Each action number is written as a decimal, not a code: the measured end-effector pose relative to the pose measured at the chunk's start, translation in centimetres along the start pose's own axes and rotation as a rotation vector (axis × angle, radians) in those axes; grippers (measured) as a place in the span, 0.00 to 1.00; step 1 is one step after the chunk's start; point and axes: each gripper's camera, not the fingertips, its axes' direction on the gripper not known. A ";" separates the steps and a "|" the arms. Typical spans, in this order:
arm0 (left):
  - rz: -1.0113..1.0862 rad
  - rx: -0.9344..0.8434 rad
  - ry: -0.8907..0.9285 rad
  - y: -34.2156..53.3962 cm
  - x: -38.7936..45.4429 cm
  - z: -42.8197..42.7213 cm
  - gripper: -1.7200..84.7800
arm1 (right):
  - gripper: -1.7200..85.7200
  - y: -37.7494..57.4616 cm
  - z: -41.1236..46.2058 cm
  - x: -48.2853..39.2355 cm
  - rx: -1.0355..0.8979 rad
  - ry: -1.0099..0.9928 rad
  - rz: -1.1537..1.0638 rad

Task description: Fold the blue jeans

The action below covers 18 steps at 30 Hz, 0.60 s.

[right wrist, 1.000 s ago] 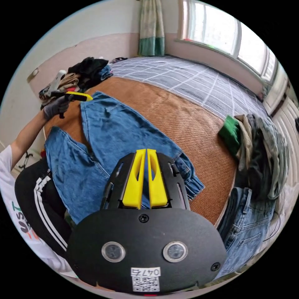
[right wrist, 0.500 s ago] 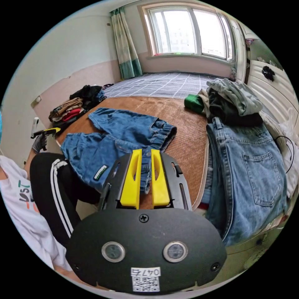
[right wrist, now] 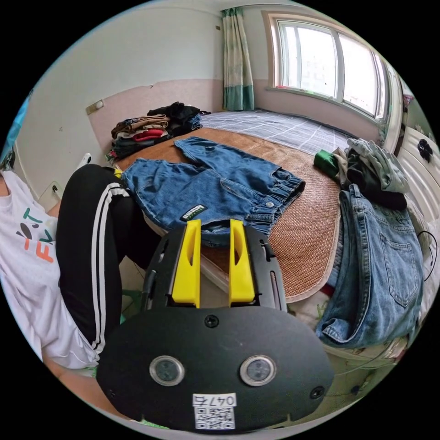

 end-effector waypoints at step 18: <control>0.078 0.150 0.076 -6.3 6.8 -16.7 0.02 | 0.05 1.2 -3.0 -8.7 -0.118 0.060 -0.223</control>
